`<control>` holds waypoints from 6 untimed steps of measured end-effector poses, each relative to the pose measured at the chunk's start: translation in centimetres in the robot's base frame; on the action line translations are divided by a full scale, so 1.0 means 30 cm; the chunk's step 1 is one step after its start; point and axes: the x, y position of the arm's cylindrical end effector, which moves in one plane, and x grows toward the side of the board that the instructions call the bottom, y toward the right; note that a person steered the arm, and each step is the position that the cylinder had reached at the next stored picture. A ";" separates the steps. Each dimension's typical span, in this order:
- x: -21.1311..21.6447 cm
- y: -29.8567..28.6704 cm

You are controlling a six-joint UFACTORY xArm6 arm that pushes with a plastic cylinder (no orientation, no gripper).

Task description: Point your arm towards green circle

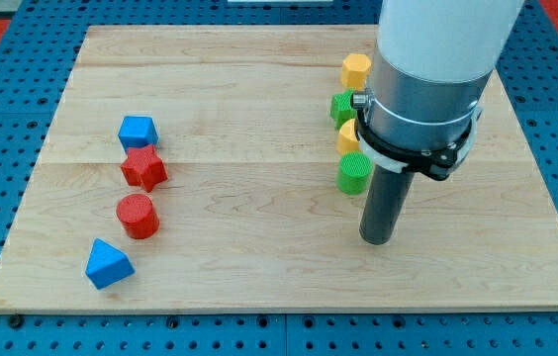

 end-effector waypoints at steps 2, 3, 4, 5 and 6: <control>0.042 0.066; 0.069 0.073; 0.077 0.085; 0.077 0.133; 0.022 0.211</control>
